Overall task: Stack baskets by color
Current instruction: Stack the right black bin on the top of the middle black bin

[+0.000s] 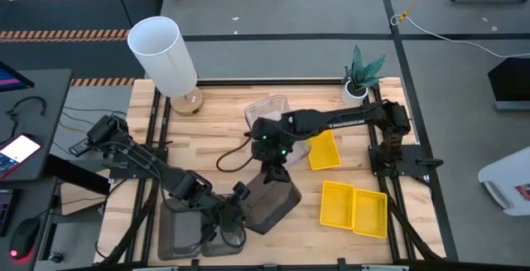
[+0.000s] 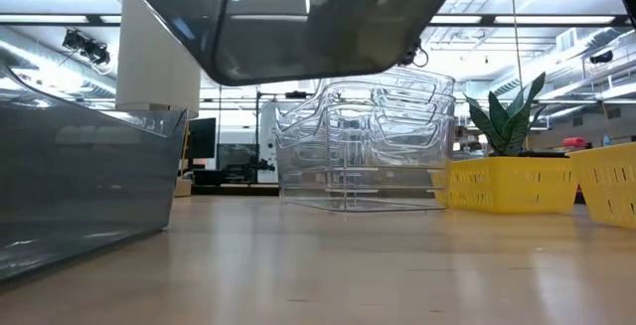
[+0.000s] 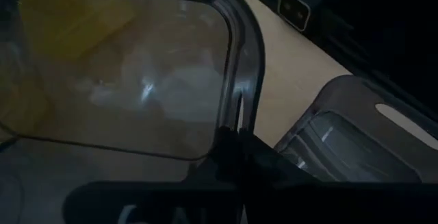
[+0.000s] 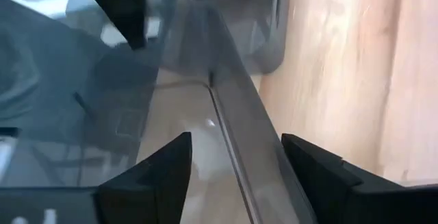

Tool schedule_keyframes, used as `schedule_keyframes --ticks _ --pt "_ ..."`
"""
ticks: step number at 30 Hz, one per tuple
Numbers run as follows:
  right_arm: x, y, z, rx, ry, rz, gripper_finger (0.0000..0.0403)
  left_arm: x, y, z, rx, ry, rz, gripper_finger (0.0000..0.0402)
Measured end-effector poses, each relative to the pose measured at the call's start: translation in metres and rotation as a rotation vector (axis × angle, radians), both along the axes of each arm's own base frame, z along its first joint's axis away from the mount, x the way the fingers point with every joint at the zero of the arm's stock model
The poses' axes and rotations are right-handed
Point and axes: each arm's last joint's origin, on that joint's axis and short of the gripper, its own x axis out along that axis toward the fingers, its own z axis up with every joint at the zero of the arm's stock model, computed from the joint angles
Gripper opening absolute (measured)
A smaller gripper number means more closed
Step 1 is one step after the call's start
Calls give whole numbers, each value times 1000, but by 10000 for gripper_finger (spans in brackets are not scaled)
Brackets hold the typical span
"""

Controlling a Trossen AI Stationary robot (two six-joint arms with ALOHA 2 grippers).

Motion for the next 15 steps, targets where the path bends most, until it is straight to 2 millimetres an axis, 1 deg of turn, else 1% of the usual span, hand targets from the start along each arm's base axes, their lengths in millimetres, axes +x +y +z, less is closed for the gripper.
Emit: schedule_keyframes --ticks 4,10,15 --pt "-9 -8 21 -22 -72 -10 239 -2 1 1 -3 9 33 1" --pt "-31 -25 59 -98 -201 -50 244 -9 3 9 -84 55 98 1" --pt "-52 -35 88 -140 -293 -86 243 -11 6 27 -105 85 163 1"
